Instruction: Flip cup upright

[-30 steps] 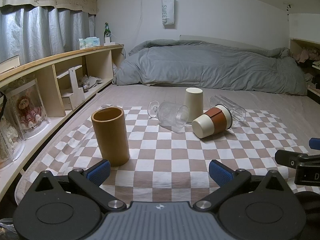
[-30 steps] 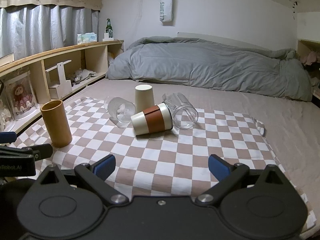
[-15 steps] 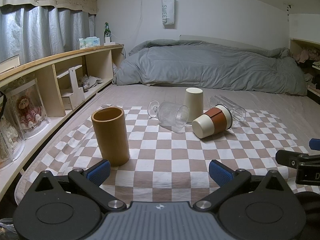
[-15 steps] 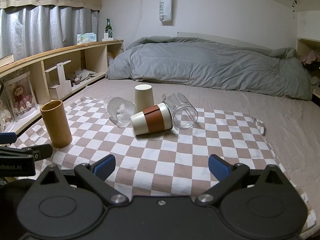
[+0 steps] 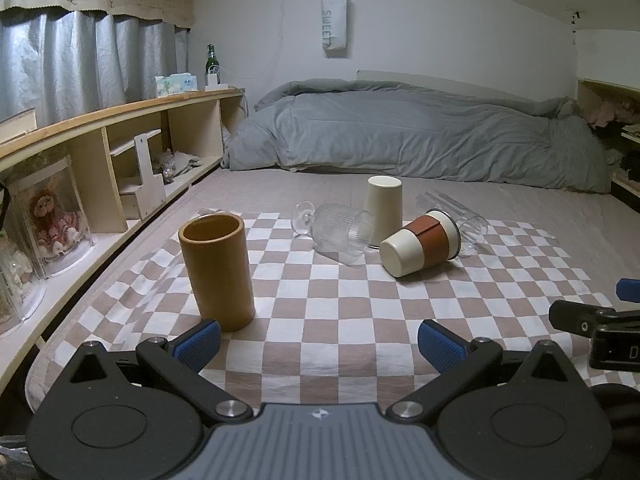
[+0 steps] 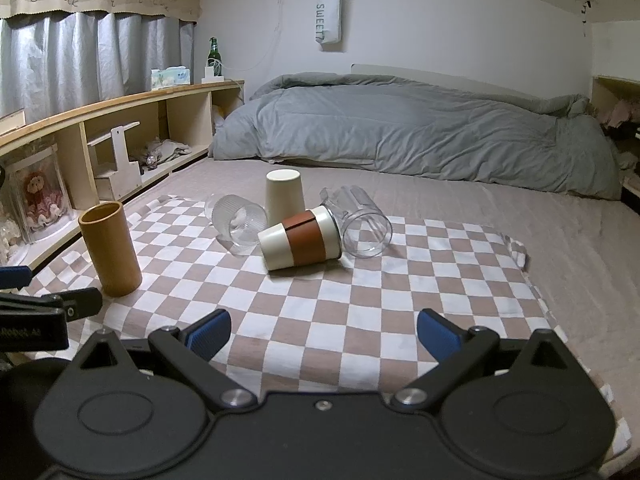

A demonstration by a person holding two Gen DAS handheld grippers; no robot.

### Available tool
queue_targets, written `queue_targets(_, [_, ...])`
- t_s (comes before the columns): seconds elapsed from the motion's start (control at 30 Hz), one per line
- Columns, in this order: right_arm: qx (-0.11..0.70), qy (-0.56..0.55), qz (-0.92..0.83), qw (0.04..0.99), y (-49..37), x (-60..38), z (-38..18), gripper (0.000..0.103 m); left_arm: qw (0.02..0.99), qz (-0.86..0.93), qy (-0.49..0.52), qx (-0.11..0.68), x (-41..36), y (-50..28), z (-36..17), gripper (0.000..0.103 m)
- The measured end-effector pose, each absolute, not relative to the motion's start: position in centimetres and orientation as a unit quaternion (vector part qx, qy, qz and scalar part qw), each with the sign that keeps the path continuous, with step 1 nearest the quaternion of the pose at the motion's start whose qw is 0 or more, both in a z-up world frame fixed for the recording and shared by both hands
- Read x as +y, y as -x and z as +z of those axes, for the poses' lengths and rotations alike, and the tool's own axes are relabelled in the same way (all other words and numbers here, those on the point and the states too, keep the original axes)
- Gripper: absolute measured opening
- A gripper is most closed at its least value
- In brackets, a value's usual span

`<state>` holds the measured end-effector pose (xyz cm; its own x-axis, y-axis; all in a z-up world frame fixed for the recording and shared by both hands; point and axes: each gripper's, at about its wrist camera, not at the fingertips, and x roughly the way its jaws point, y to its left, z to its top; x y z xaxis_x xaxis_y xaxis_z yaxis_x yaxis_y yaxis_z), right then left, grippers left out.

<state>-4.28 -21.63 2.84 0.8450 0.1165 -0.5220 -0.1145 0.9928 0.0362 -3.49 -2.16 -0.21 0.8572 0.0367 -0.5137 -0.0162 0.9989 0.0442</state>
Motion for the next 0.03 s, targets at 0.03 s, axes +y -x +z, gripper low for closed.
queue_targets(0.03, [0.272, 0.000, 0.060, 0.961, 4.25, -21.45, 2.87, 0.101, 0.964, 0.015, -0.020, 0.266, -2.22, 3.50, -0.22, 0.103])
